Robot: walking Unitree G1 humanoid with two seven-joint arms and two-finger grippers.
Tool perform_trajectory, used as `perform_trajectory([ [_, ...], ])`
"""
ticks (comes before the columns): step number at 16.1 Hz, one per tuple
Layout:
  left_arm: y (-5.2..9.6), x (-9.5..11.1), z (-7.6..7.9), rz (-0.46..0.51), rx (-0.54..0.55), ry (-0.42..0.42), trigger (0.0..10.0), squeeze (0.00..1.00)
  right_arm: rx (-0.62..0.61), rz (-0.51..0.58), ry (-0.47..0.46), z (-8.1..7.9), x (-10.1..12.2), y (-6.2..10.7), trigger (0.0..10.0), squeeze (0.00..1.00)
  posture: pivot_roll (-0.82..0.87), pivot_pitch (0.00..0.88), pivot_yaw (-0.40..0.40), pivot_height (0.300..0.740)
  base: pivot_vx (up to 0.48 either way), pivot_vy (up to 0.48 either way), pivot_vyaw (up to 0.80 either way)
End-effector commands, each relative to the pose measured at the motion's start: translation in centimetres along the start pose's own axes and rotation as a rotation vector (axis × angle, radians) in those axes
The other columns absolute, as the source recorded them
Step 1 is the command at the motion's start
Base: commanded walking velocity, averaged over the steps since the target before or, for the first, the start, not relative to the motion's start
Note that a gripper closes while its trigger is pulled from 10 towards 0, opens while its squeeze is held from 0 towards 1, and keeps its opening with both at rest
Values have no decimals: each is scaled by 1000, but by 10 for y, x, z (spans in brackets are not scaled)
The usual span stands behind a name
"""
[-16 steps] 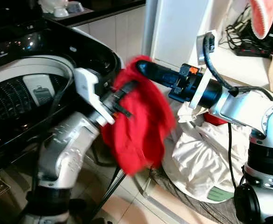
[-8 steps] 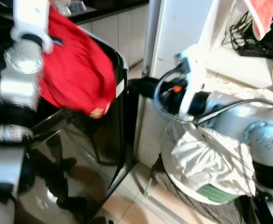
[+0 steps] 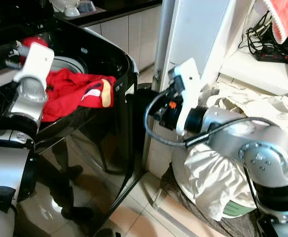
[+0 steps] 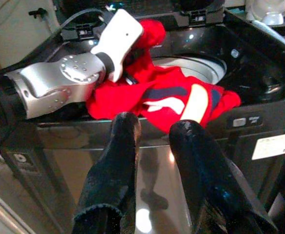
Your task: Clothes washing
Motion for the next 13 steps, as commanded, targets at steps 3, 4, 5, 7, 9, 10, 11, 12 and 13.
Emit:
perform_trajectory([
  [3, -2, 5, 1, -8, -74, 26, 10000, 1000, -7, 14, 27, 1, 3, 1, 10000, 0, -29, 0, 1, 740, 0, 0, 0],
  [4, -3, 7, -2, -5, -71, 35, 10000, 1000, -9, 14, 26, 2, 3, 1, 10000, 0, -29, 0, 1, 740, 0, 0, 0],
  [5, -4, 10, -7, -3, -65, 41, 10000, 1000, -13, 13, 25, 4, 3, 0, 10000, 0, -23, 0, -3, 740, 0, 0, 0],
  [7, -5, 11, -16, 1, -54, 42, 10000, 1000, -37, 10, 20, 10, 4, -1, 10000, 0, -18, 0, -7, 740, 0, 0, 0],
  [9, -6, 12, -20, 3, -42, 41, 10000, 1000, -45, 12, 19, 12, 5, -1, 10000, 0, -15, 0, -8, 740, 0, 0, 0],
  [10, -6, 14, -35, 15, 41, -7, 10000, 1000, -80, 20, 17, 19, 7, -1, 10000, 0, -15, 0, -9, 740, 0, 0, 0],
  [11, -7, 17, -45, 28, 101, -15, 10000, 424, -98, 24, 18, 23, 9, 0, 10000, 0, -14, 0, -8, 740, 0, 0, 0],
  [12, -6, 21, -55, 44, 163, -41, 10000, 0, -109, 29, 18, 26, 10, 0, 10000, 0, -14, 0, -8, 740, 0, 0, 0],
  [13, -6, 23, -60, 55, 186, -16, 10000, 0, -116, 33, 18, 27, 11, 0, 10000, 0, -14, 0, -8, 740, 0, 0, 0],
])
Point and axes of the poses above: a point about 5 cm out from each wrist's last joint towards the gripper, its own y axis pointing back from the gripper into the wrist, its own x axis along the axis of the wrist's last joint, z = x × y, the point moved 4 cm from there along -y, pointing out of the wrist towards the gripper, and after that the axes turned 13 degrees about -y, right-handed, at the moved point
